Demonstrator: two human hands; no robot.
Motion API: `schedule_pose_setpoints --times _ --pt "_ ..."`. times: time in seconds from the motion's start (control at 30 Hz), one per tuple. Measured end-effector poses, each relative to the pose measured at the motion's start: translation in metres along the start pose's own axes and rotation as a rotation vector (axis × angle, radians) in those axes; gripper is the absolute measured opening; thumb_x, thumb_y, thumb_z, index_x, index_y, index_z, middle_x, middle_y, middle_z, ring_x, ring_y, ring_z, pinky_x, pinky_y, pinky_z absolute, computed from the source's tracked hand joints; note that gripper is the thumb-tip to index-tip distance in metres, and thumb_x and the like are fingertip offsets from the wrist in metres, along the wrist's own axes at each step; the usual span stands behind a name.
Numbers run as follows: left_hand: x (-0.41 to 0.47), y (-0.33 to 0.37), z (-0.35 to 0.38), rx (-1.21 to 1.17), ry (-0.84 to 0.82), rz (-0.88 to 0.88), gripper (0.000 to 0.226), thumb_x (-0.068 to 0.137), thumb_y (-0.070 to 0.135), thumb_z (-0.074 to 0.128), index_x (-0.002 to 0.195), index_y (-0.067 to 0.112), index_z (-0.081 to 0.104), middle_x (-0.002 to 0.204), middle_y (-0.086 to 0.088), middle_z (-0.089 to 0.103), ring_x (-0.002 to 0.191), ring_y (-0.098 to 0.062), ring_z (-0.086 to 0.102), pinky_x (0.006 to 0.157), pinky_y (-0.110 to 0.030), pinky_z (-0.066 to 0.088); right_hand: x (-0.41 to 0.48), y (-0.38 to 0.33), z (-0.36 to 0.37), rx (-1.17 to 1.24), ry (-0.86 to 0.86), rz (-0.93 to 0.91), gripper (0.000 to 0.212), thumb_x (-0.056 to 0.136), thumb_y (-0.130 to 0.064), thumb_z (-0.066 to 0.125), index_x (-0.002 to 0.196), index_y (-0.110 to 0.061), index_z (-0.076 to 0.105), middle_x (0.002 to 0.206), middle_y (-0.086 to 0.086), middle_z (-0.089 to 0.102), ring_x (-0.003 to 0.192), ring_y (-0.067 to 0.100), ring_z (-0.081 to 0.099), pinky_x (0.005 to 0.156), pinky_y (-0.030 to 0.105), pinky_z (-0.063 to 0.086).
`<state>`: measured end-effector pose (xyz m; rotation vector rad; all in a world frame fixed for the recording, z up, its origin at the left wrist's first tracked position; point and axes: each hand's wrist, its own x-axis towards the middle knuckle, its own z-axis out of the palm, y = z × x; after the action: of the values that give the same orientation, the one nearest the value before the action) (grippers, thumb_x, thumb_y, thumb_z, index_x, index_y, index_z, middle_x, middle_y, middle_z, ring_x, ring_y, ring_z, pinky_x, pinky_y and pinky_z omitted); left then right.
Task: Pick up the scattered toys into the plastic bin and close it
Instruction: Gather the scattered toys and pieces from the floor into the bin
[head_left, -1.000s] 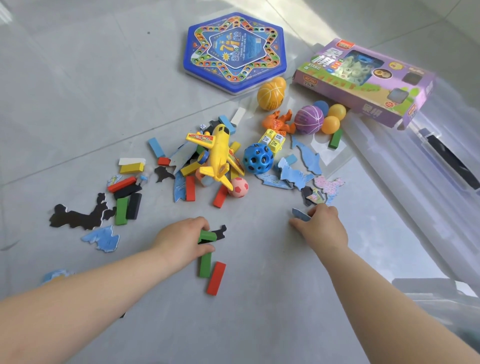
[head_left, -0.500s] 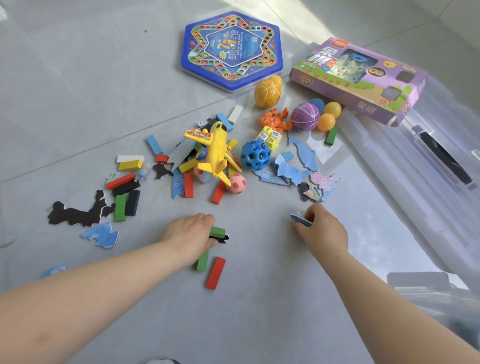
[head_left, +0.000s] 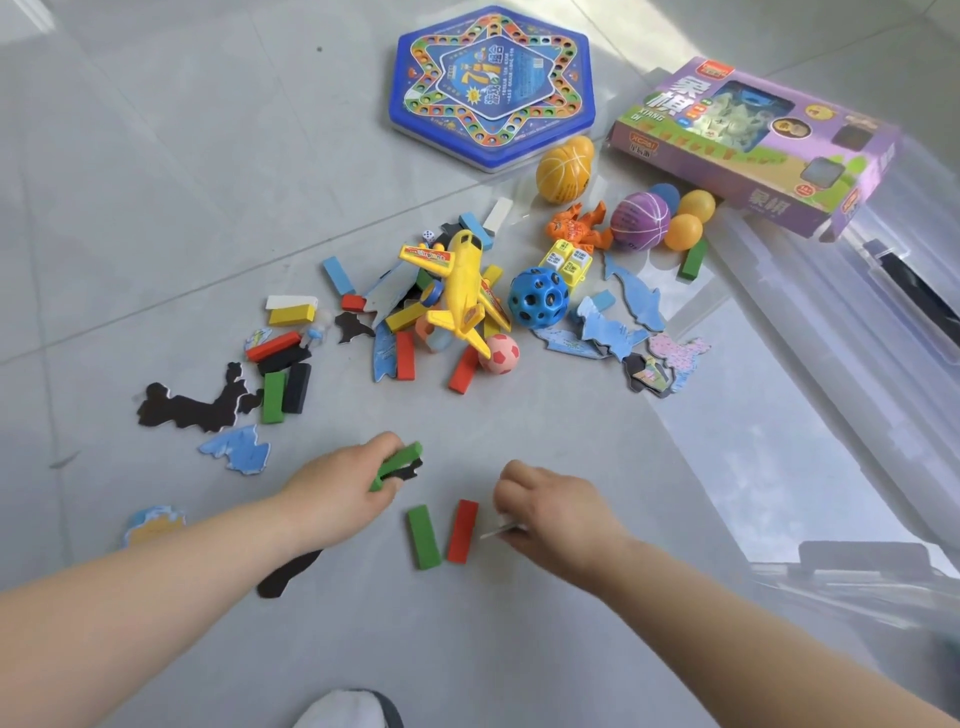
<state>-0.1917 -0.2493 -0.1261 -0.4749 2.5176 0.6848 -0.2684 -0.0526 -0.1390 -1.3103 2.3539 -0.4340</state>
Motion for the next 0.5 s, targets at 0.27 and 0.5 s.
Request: schedule_pose_setpoints --times 0.27,0.5 --pt "-0.006 -0.012 -0.006 0.268 0.013 0.109 0.015 0.089 0.033 0.049 0.097 0.022 0.056 0.065 0.013 0.043 0.1 -0.019 0.057 0.057 -0.023 0.028 0.006 -0.007 0.021 -0.228 -0.201 -0.221 0.056 0.025 -0.023 0.089 0.078 -0.031 0.074 0.083 -0.016 0.072 0.041 0.007 0.055 0.029 0.009 0.026" --pt "-0.018 -0.009 0.004 0.387 -0.092 0.457 0.024 0.065 0.046 0.061 0.089 0.043 0.063 0.076 0.026 0.068 0.067 0.005 0.065 0.048 -0.009 0.036 0.009 -0.016 0.02 -0.305 -0.197 -0.074 0.038 0.029 -0.024 0.089 0.061 -0.023 0.067 0.061 -0.005 0.06 0.038 0.012 0.054 0.039 0.015 0.005"
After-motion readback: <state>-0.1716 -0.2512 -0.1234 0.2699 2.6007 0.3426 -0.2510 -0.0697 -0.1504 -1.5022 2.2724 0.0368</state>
